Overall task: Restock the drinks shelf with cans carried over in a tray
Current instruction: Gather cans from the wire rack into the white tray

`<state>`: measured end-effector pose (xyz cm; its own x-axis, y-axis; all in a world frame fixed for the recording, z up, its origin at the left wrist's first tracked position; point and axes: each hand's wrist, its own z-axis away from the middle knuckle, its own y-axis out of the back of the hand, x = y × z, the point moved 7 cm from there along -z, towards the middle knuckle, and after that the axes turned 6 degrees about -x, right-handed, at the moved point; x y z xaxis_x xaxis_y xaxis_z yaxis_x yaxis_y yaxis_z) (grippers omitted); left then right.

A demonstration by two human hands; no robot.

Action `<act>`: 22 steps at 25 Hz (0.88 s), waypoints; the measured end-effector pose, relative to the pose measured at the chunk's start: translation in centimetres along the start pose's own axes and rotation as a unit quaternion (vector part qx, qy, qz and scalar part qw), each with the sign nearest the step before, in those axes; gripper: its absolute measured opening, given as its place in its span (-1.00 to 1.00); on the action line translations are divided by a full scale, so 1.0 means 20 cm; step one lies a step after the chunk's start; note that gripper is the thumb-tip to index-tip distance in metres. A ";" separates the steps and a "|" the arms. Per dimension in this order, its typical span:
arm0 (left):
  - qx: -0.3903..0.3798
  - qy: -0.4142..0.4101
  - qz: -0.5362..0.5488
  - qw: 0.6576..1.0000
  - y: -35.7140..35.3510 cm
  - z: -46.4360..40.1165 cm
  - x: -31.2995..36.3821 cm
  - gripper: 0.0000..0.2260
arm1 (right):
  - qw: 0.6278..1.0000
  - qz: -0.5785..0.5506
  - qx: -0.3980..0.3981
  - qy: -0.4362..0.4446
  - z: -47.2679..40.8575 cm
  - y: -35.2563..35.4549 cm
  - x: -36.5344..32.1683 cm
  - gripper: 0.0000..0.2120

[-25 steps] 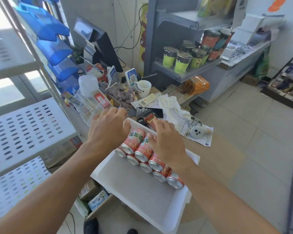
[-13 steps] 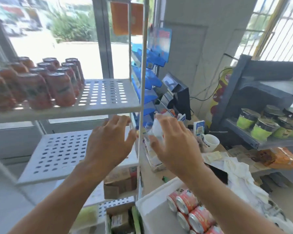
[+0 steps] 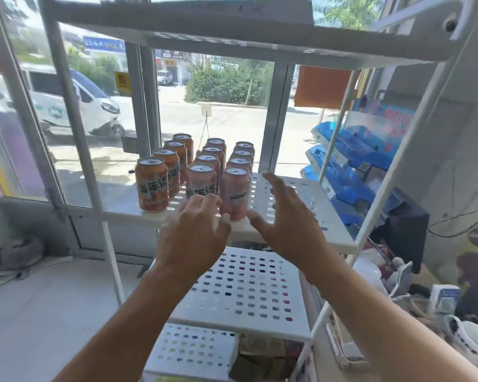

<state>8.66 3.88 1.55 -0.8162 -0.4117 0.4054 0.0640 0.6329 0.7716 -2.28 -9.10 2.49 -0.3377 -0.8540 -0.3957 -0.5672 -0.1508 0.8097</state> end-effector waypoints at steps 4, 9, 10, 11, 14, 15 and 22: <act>0.015 0.003 0.002 1.000 0.02 -0.13 -0.14 -0.83 | 0.999 -0.028 0.003 -0.032 -0.22 -0.17 0.02 -0.30; 0.006 -0.016 0.031 0.999 0.00 -0.23 -0.20 -0.76 | 0.993 -0.079 0.006 -0.086 -0.33 -0.30 0.05 -0.30; 0.001 -0.018 0.035 0.999 0.00 -0.24 -0.21 -0.75 | 0.992 -0.089 0.014 -0.093 -0.34 -0.32 0.05 -0.31; -0.003 -0.019 0.039 0.999 -0.01 -0.25 -0.23 -0.74 | 0.990 -0.099 0.024 -0.097 -0.34 -0.33 0.04 -0.31; -0.009 -0.030 0.051 0.998 -0.01 -0.26 -0.25 -0.73 | 0.987 -0.108 0.052 -0.108 -0.36 -0.35 0.04 -0.30; -0.011 -0.034 0.054 0.998 -0.01 -0.27 -0.25 -0.73 | 0.985 -0.111 0.067 -0.110 -0.35 -0.34 0.03 -0.31; -0.017 -0.090 0.098 0.991 -0.03 -0.29 -0.14 -0.75 | 0.924 -0.313 0.156 -0.153 -0.09 -0.18 0.18 -0.31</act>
<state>14.15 0.83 2.75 -0.8751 -0.1584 0.4573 0.2477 0.6652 0.7044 -0.12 -12.46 -0.98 -0.0398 -0.4592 -0.8875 -0.8960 -0.3768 0.2351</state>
